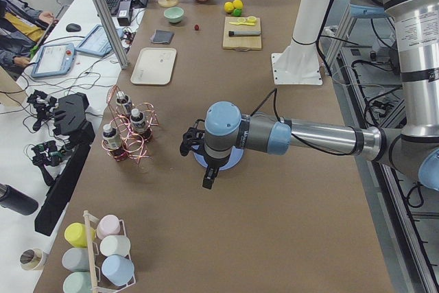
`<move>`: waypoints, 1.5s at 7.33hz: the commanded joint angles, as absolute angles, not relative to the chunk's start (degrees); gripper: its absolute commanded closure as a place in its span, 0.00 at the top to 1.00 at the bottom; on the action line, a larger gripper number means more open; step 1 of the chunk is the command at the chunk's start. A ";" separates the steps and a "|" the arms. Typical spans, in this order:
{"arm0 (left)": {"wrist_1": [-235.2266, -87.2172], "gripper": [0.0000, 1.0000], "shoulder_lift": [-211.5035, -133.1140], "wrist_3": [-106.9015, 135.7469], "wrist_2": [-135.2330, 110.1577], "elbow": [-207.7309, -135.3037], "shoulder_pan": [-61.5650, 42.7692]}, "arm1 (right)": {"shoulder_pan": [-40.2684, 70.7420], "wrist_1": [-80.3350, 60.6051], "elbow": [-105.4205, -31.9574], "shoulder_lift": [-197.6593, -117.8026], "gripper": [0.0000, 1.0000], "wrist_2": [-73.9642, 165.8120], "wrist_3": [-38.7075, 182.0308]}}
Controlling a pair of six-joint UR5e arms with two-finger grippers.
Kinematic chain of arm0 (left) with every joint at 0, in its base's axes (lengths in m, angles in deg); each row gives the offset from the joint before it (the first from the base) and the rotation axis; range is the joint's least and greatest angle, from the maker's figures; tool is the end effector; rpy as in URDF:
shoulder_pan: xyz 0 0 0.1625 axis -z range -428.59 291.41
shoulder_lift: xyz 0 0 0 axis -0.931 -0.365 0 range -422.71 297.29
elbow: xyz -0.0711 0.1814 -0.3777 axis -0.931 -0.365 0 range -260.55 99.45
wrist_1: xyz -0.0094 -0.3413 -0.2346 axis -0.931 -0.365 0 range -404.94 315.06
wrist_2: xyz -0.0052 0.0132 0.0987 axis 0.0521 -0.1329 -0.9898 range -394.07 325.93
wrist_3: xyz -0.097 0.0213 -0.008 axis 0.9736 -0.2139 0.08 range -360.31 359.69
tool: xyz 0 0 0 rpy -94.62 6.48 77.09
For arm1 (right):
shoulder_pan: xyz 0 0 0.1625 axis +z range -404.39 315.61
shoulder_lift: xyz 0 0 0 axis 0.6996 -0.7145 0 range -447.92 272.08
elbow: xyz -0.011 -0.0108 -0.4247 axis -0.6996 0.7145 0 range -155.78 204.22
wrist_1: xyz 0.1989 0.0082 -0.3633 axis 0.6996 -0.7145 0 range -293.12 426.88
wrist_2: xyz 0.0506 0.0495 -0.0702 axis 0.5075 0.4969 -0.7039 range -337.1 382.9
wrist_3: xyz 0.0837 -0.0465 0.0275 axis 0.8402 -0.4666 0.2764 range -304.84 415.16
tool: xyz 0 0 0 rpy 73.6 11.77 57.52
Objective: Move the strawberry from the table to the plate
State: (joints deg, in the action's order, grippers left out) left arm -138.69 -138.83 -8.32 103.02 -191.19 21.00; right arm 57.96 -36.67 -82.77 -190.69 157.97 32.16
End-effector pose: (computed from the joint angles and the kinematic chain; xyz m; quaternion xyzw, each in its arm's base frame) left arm -0.0575 -0.3983 0.5774 0.1101 0.3913 0.1035 0.9078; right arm 0.1436 -0.3619 0.6337 0.0444 -0.3868 -0.0544 0.9195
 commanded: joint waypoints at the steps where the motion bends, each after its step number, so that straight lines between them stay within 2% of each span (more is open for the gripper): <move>1: -138.63 0.98 -138.83 -8.31 103.13 -191.11 20.88 | 57.91 -36.74 -82.92 -190.67 1.00 158.08 32.22; 4: -138.72 0.98 -138.83 -8.22 103.13 -190.76 18.96 | 57.82 -36.74 -82.66 -190.67 1.00 158.51 32.22; 6: -142.29 0.98 -139.61 -5.69 102.78 -187.27 13.70 | 57.13 -36.74 -82.57 -190.58 1.00 159.48 32.31; 9: -177.62 0.98 -139.26 23.58 95.70 -174.64 -1.21 | 53.17 -35.70 -82.66 -190.14 1.00 159.74 32.14; 10: -185.49 0.98 -141.79 32.13 92.78 -169.72 -7.71 | 52.64 -33.69 -82.40 -190.23 1.00 159.75 32.22; 11: -189.05 0.98 -144.17 36.47 92.15 -166.19 -9.86 | 52.38 -33.58 -82.48 -190.23 1.00 159.75 32.22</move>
State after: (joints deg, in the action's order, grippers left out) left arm -181.52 -141.47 28.53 94.29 -171.40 -5.05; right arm 52.97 -34.46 -82.50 -190.21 159.71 32.21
